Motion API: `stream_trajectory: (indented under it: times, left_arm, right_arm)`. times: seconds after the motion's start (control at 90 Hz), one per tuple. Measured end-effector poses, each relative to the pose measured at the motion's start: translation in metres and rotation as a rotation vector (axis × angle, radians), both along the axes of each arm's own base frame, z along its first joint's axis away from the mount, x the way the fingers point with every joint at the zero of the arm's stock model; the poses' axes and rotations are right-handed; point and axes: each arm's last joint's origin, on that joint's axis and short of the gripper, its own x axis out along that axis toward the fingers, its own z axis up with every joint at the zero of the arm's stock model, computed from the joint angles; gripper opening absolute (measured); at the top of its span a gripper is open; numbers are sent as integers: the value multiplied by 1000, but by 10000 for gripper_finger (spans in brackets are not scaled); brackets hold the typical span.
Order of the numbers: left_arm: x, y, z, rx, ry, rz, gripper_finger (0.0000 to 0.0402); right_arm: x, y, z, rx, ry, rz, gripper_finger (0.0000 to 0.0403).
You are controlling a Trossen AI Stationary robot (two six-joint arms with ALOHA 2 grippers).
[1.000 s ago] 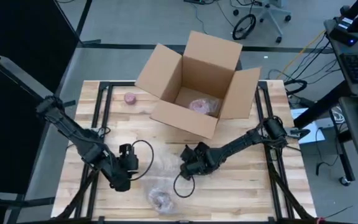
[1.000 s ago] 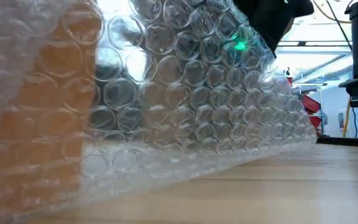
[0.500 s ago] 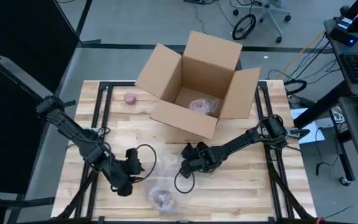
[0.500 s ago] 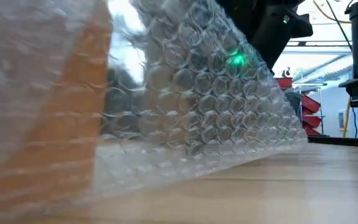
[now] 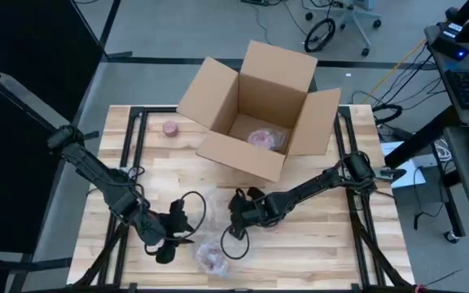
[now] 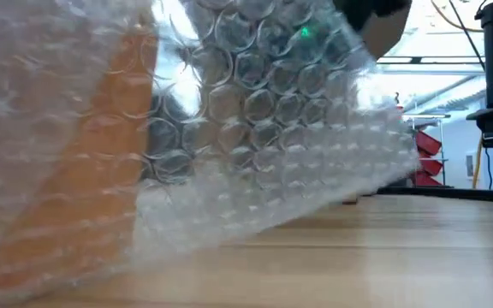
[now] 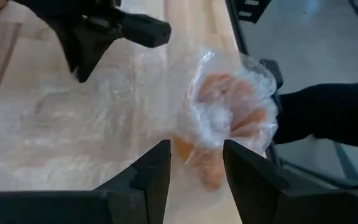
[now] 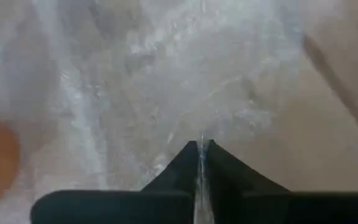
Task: Wrap mug
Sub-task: Wrap the yellow mug in the bubble wrap
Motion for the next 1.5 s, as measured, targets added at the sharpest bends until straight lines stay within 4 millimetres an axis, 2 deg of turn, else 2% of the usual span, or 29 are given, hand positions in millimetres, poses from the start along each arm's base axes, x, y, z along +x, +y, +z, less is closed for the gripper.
stream_trajectory:
  times: [0.356, 0.533, 0.956, 1.344, 1.5]
  left_arm:
    - [4, -4, -9, 2, 38, 1, 134]
    - [4, -5, -9, -15, 40, 5, 134]
    - [4, -4, -9, -10, 40, 1, 134]
    - [4, -4, -9, -10, 40, 1, 134]
    - [4, -4, -9, 1, 31, 16, 134]
  right_arm:
    - [17, 13, 53, -44, -75, 106, 1]
    - [20, 24, 71, -42, -123, 142, 1]
    - [18, 53, 84, -25, -242, 230, 0]
    - [11, 91, 97, 29, -397, 345, 0]
    - [9, 94, 93, 17, -372, 356, 0]
